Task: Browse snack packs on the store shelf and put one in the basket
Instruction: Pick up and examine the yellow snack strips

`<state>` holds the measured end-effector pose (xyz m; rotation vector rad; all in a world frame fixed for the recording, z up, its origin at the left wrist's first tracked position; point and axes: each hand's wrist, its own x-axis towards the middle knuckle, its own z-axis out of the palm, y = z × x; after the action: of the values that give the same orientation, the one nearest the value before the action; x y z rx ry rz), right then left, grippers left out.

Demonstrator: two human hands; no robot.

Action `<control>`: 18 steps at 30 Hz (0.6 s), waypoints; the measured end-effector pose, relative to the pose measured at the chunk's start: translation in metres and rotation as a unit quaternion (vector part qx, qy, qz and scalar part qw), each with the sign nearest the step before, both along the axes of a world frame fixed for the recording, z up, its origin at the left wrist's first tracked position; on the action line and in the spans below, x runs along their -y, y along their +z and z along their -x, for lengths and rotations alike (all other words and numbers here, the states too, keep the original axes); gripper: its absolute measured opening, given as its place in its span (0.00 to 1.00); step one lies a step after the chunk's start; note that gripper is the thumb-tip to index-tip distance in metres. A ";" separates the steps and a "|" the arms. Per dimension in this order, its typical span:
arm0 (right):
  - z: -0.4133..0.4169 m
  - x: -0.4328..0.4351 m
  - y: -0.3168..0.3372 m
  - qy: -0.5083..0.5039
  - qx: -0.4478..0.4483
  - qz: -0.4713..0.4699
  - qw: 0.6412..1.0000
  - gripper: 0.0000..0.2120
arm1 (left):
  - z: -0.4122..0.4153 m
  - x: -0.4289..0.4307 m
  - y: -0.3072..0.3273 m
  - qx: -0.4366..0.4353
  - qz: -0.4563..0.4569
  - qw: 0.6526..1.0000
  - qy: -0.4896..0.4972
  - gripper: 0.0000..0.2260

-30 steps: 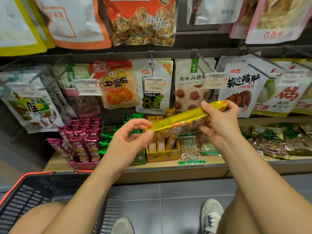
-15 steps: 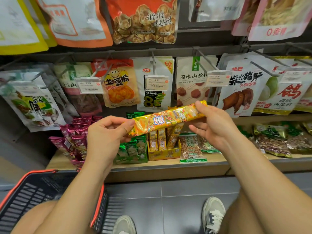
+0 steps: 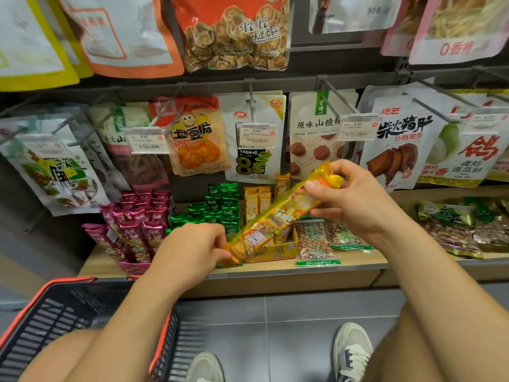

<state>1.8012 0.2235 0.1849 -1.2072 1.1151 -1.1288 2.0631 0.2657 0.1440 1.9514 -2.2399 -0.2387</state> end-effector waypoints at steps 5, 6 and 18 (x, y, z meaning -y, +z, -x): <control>-0.008 -0.007 0.000 0.040 -0.212 0.119 0.969 0.17 | 0.014 -0.001 0.002 -0.096 -0.006 0.994 -0.052 0.17; -0.009 -0.007 0.000 0.061 -0.247 0.125 0.959 0.17 | 0.019 -0.001 0.004 -0.180 0.009 0.982 -0.058 0.21; -0.032 0.015 -0.002 0.236 -0.457 0.174 0.839 0.19 | 0.045 0.027 0.012 -0.224 -0.031 0.965 -0.132 0.15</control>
<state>1.8334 0.2081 0.1832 -2.2972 1.1880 -0.3248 2.0181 0.2383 0.1557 1.4294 -2.1862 -0.7126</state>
